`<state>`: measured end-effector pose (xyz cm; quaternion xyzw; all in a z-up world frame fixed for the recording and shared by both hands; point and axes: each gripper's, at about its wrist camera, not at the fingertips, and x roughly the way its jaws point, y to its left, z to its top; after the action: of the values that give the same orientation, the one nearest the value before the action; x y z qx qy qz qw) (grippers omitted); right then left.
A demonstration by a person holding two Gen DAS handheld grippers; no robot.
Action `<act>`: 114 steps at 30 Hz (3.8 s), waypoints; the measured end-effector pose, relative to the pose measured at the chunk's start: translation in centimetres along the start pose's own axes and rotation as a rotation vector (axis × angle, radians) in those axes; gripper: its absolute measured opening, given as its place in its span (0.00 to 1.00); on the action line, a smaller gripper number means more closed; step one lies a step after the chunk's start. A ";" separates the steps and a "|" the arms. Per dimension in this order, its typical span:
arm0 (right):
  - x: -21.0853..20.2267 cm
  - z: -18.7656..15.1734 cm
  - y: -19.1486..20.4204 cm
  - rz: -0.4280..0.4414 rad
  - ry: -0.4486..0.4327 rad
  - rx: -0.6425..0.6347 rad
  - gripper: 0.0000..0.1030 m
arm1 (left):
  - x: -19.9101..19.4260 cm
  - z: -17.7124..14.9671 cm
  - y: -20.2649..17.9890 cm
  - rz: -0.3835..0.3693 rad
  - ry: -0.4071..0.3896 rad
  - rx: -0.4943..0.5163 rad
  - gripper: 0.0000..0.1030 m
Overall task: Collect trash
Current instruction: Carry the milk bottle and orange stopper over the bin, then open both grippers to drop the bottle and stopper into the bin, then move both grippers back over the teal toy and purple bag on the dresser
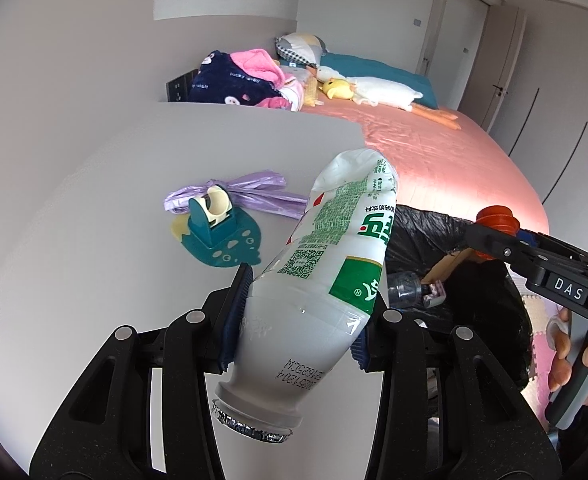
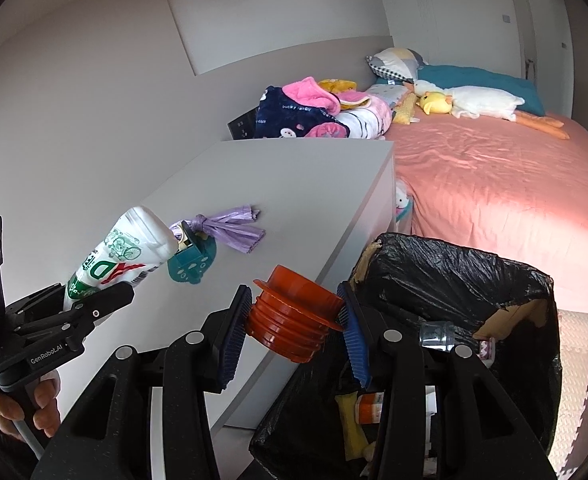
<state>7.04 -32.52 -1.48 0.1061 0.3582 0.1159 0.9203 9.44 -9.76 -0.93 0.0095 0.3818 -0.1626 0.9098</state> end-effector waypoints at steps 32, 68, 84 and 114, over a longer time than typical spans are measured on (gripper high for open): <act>-5.9 -1.2 -9.8 -0.125 -0.063 0.132 0.45 | 3.1 1.8 -11.1 -0.140 0.039 0.146 0.41; -8.0 -2.2 -15.4 -0.188 -0.136 0.285 0.85 | 5.8 1.2 -14.2 -0.168 0.090 0.197 0.94; -4.0 -1.3 -11.9 -0.134 -0.083 0.219 0.85 | 6.1 1.4 -9.0 -0.067 0.083 0.095 0.94; 6.2 2.4 -5.9 0.001 0.009 0.103 0.85 | 9.0 2.8 3.3 0.187 0.072 -0.229 0.94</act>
<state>13.94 -36.62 -5.28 0.1529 0.3679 0.0982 0.9119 18.25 -9.65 -5.56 -0.0530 0.4279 -0.0319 0.9017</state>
